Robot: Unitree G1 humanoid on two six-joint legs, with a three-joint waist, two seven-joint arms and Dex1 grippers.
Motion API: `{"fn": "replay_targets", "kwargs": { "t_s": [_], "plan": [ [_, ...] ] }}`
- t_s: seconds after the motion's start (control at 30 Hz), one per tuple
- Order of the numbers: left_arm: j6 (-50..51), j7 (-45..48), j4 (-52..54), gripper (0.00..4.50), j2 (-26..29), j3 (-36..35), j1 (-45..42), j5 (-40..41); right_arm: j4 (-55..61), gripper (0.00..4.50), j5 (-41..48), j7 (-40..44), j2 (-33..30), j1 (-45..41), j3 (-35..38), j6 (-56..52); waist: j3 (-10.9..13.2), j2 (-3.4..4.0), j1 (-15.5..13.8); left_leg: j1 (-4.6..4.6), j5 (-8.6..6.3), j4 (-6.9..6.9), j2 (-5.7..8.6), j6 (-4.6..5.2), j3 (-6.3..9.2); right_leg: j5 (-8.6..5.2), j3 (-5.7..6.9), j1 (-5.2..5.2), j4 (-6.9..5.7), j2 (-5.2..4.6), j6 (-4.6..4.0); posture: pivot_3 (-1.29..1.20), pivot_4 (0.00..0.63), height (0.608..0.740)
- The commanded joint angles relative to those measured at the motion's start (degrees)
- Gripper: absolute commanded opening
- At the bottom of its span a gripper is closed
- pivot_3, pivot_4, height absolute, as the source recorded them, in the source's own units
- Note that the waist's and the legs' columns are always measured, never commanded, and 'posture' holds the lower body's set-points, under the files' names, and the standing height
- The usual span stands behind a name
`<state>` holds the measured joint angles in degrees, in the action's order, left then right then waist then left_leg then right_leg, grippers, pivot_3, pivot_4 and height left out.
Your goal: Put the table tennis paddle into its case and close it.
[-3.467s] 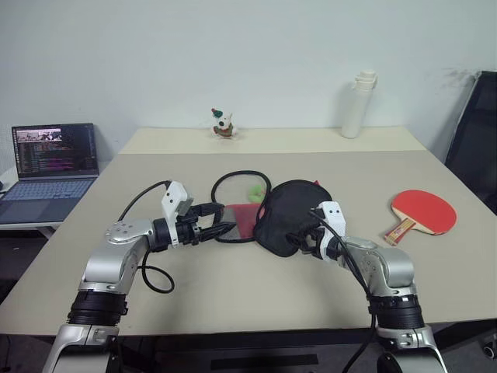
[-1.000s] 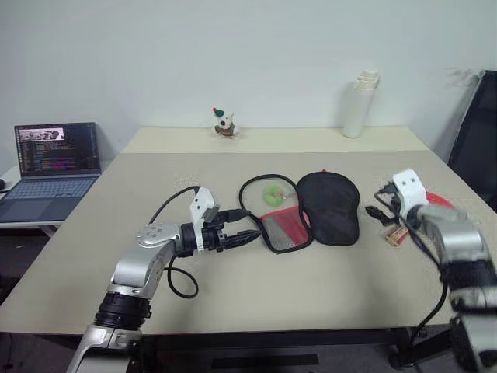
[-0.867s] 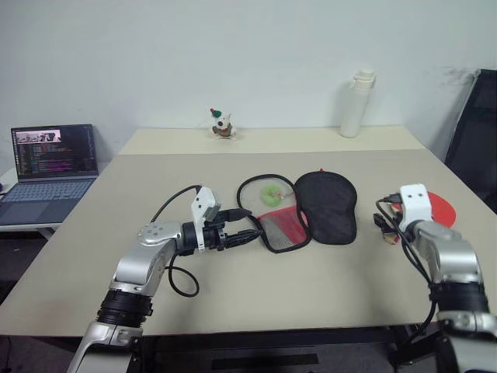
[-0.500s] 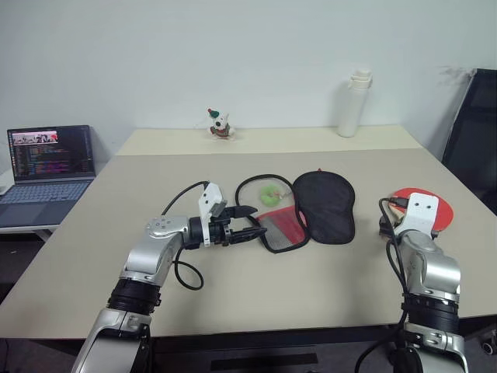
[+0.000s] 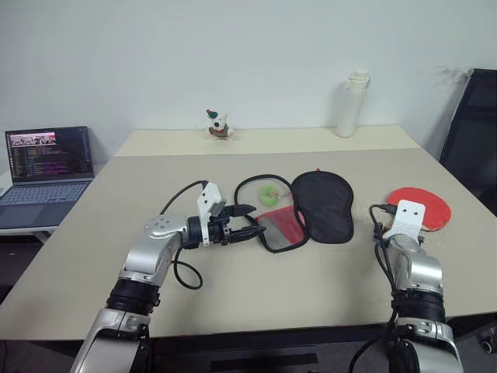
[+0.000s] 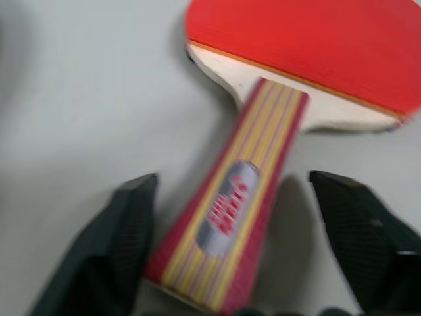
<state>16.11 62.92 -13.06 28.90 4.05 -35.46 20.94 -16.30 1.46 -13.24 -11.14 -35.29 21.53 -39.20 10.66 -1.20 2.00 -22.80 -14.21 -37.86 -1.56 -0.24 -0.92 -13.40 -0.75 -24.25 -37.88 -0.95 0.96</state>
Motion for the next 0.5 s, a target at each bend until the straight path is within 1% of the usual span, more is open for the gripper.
{"fn": "replay_targets", "kwargs": {
  "t_s": [0.03,0.1,0.17,0.3,0.4,0.47,0.5],
  "plan": [
    [0.01,-0.60,3.02,3.45,0.79,-1.86,0.12,0.57,-2.69,2.47,-0.21,3.10,-3.40,-0.99,-1.88,2.15,0.00,0.00,-0.02,-0.01,0.00,0.00,0.01,0.00,-0.01,0.01,-0.02,0.00,0.02,0.00,0.02,0.00,0.150,0.740],
    [0.21,-0.75,3.47,3.45,0.95,-1.91,0.41,0.69,-3.36,1.96,-0.03,5.31,-5.01,-1.01,-3.19,2.35,0.00,0.00,-0.02,-0.02,0.00,-0.01,0.03,0.00,-0.07,0.05,-0.07,0.00,0.06,-0.03,0.08,0.00,0.150,0.740],
    [0.46,-0.84,3.85,3.45,1.13,-1.98,0.62,0.80,-3.23,1.53,0.44,9.21,-7.21,-0.83,-4.94,1.59,0.00,0.00,0.01,-0.02,0.00,-0.01,0.03,0.00,-0.15,0.08,-0.13,0.00,0.11,-0.04,0.13,0.00,0.150,0.740],
    [0.83,-0.83,4.11,3.45,1.47,-2.00,0.72,0.99,-1.50,1.50,1.30,15.37,-11.56,0.21,-6.54,-1.73,0.00,0.00,0.44,0.00,-0.01,0.00,0.01,0.01,-0.34,0.09,-0.17,-0.04,0.12,-0.03,0.15,0.00,0.150,0.740],
    [0.99,-0.79,4.03,3.45,1.35,-1.65,0.57,1.04,1.47,1.50,2.54,22.56,-16.72,2.29,-7.79,-5.49,0.00,0.00,0.59,0.01,-0.01,0.03,-0.02,0.02,-0.49,0.09,-0.18,-0.05,0.12,0.00,0.15,0.00,0.150,0.740],
    [1.04,-0.66,4.03,3.45,1.27,-1.45,0.62,1.06,5.28,1.50,3.68,25.88,-19.03,4.09,-8.51,-8.33,0.00,0.00,0.61,-0.02,-0.01,0.06,-0.02,0.02,-0.48,0.08,-0.17,-0.06,0.15,0.01,0.14,0.00,0.150,0.740],
    [1.06,-0.65,3.91,3.45,1.10,-1.30,0.56,1.05,10.02,1.50,4.94,28.14,-20.59,6.37,-9.11,-11.13,0.00,0.00,0.66,-0.03,-0.02,0.06,-0.04,0.03,-0.51,0.08,-0.19,-0.06,0.17,0.04,0.14,0.00,0.150,0.740]
  ]
}}
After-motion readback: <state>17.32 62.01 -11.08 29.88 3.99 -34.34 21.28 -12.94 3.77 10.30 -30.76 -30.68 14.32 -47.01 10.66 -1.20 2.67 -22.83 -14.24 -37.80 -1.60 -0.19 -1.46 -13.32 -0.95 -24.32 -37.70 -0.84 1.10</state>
